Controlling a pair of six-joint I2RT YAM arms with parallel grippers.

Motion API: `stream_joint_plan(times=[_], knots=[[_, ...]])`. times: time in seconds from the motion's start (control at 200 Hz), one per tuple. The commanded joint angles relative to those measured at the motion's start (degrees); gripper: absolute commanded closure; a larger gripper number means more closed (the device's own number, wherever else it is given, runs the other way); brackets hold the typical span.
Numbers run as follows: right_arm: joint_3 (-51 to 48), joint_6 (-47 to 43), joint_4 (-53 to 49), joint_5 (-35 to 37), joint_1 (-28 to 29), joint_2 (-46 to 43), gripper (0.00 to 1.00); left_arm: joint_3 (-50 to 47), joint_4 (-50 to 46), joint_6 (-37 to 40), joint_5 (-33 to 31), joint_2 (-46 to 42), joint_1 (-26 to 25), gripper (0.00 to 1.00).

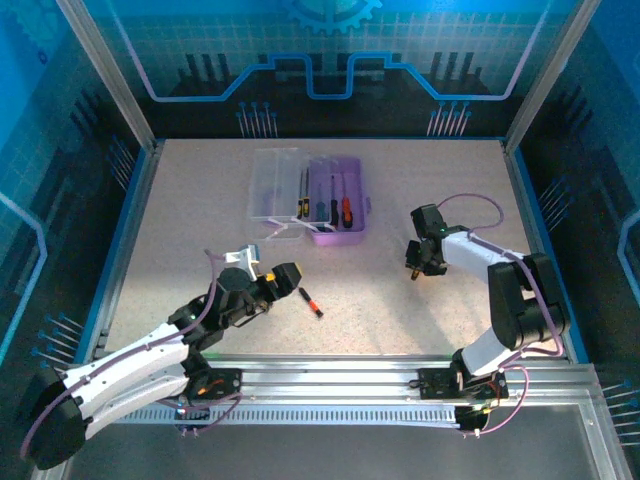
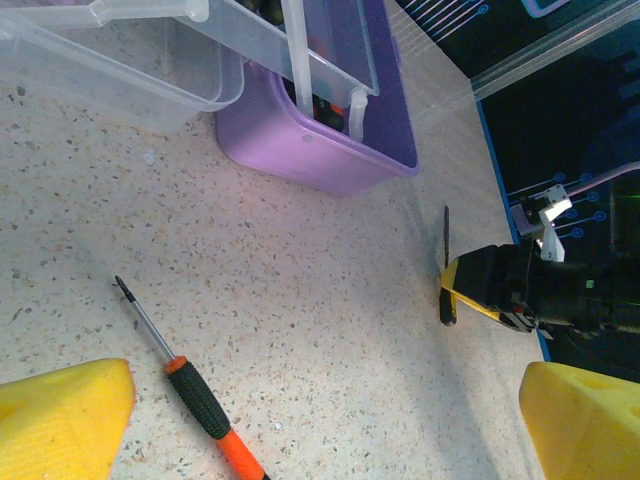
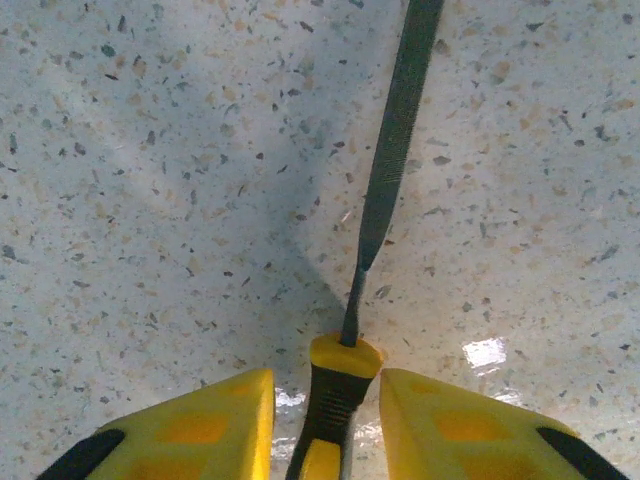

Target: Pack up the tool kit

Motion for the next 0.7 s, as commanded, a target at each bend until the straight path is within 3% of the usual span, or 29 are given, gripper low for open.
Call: stream_joint_plan(times=[0.0,0.695], knots=[[-0.32,0.46,-0.19,-0.14,0.12,0.86,0.68,0.04,0.29,0.26,-1.17,0.21,-0.29,0.01],[-1.91,-0.57,1.76,-1.22,-0.02,-1.78,0.84,0.61,-0.54,1.15,-1.93,-0.11,-0.23,0.01]])
